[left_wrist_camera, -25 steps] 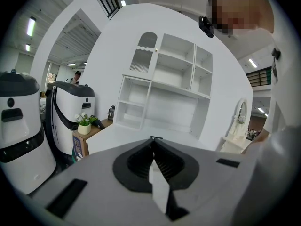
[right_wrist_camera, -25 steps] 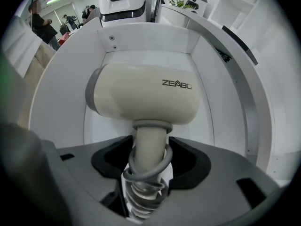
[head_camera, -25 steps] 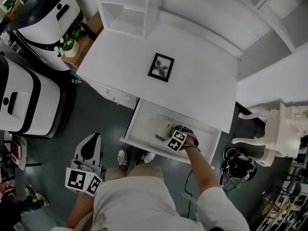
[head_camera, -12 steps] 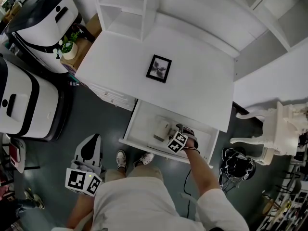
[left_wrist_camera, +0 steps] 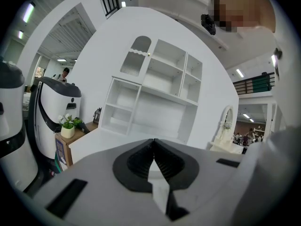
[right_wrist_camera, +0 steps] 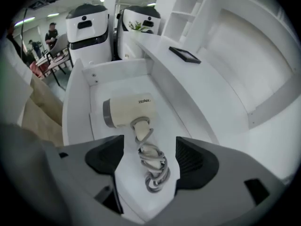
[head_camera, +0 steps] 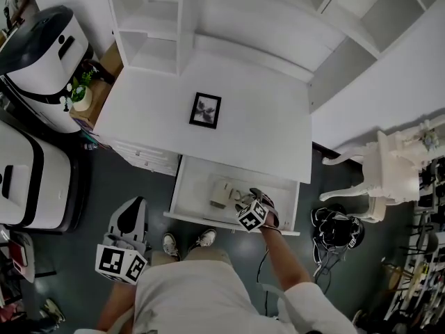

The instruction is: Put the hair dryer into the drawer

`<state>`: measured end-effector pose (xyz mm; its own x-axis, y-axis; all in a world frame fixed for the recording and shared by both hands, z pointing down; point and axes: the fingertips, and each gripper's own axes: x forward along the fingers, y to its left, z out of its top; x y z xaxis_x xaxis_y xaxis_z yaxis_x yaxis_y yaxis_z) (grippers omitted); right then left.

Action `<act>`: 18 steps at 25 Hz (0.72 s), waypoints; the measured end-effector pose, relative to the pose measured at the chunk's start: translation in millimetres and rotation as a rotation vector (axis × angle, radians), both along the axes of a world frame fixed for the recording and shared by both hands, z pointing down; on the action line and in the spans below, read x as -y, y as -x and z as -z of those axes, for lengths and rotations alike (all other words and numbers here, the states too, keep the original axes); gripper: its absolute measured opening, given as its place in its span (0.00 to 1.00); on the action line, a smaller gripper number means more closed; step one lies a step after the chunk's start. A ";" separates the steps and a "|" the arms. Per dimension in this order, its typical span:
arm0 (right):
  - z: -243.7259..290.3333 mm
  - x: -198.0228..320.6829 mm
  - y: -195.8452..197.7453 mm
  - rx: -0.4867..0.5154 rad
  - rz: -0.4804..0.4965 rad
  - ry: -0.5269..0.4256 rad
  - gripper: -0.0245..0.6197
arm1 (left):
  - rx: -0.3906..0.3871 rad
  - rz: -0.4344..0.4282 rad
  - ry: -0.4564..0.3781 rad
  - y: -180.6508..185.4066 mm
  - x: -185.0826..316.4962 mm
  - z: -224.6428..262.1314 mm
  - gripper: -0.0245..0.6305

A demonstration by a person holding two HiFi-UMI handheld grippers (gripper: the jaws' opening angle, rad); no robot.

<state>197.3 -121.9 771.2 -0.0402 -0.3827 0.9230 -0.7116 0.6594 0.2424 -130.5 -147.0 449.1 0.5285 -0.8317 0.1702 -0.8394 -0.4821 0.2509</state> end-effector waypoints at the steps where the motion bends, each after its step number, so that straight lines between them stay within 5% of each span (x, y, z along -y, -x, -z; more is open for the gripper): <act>1: 5.8 -4.2 -0.1 0.019 -0.040 -0.013 0.59 | -0.003 -0.014 -0.007 -1.1 0.5 1.0 0.06; 8: 58.4 -19.1 4.9 0.187 -0.314 -0.152 0.54 | -0.021 -0.100 -0.049 -9.5 4.6 10.1 0.06; 18: 152.2 -35.7 7.7 0.494 -0.662 -0.437 0.12 | -0.034 -0.184 -0.143 -11.0 4.5 30.2 0.06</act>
<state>189.5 -86.2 619.0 -0.0389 -0.7771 0.6282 -0.9984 0.0040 -0.0570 -119.5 -151.5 418.9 0.6766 -0.7354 0.0374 -0.7266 -0.6586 0.1959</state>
